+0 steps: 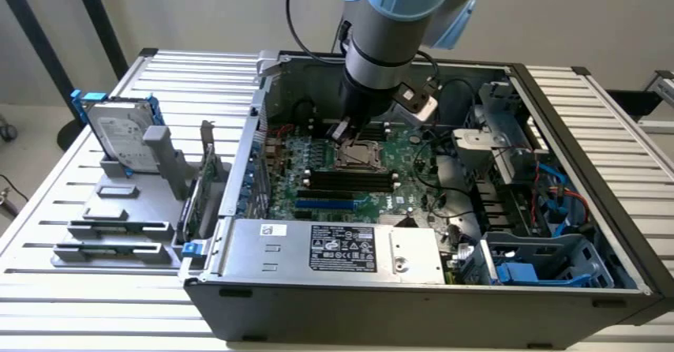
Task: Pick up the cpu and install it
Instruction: 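Install the first cpu locking lever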
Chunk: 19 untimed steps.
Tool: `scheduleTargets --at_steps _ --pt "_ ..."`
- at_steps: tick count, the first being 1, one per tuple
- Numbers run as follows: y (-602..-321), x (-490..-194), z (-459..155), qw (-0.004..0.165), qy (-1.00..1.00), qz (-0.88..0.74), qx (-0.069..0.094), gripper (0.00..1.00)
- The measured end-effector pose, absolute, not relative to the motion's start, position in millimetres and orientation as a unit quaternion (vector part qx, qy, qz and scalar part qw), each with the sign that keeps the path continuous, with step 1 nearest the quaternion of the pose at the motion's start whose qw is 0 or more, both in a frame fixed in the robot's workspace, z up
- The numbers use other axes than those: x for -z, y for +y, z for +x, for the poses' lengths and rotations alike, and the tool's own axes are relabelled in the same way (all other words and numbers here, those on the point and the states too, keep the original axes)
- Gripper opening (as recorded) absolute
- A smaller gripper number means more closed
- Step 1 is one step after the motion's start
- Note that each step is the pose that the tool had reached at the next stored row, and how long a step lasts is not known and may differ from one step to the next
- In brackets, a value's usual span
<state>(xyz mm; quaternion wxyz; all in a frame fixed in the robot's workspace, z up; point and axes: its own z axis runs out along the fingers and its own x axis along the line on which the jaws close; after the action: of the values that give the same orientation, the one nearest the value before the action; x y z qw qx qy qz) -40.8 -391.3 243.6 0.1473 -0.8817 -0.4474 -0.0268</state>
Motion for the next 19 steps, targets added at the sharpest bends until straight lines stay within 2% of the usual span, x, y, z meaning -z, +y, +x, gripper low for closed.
scheduleTargets --at_steps 10,19 --pt "-417 -255 -52 0.150 -0.447 -0.881 0.028 0.11" --pt "-418 -241 -59 0.150 -0.437 -0.886 0.030 0.11"
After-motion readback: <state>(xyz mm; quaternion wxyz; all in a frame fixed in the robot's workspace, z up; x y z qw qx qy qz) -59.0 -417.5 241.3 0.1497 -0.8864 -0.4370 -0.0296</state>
